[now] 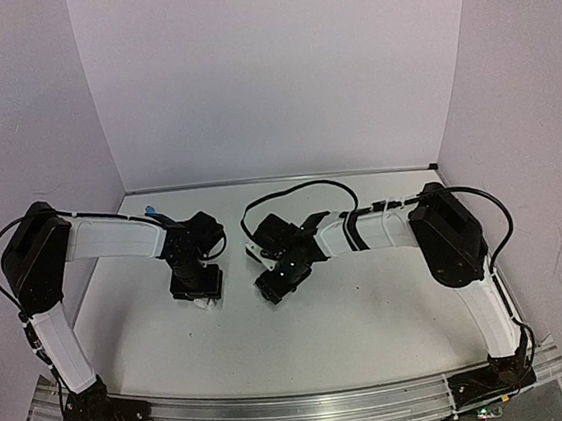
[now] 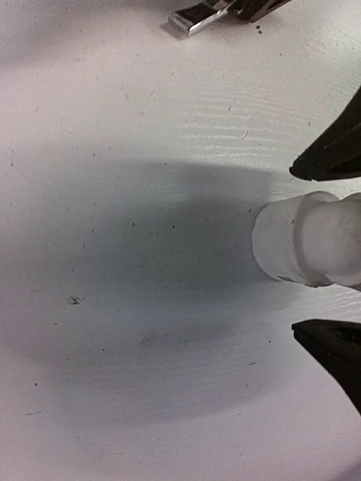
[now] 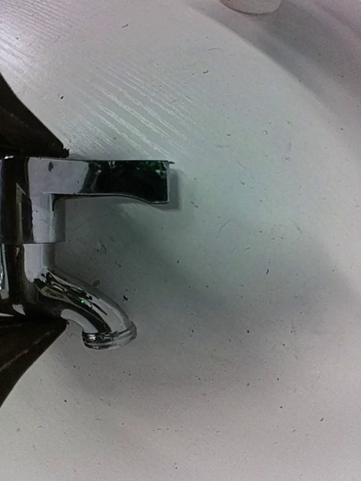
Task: Install the water faucets
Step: Place the adaptor at the center of the board, then pick up the water faucet from the center of the board, then pass from the right arm to the left
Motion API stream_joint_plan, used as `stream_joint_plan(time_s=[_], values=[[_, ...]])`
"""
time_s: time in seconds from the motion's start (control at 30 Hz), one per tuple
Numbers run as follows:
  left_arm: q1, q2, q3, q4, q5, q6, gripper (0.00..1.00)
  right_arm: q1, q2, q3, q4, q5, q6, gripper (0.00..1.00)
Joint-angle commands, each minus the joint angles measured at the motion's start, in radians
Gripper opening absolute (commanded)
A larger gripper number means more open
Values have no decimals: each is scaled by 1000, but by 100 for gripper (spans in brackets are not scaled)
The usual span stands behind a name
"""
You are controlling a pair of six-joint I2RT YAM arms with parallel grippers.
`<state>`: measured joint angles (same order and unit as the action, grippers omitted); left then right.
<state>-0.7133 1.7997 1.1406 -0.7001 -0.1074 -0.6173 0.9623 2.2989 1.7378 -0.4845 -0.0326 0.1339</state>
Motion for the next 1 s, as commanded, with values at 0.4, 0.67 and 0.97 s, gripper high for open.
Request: stream_joint_plan(time_s=[0.4,0.67,0.97], values=[[0,-533,-35,330,199,-23,85,0,-446,-540,696,-149,-26,16],[1,-545,-185,783,548,-177,72,4,-629,-682,944,-187,-65,24],[-17,-461,-159,818,587,-206,51,32,-625,-631,964,-118,-94,24]])
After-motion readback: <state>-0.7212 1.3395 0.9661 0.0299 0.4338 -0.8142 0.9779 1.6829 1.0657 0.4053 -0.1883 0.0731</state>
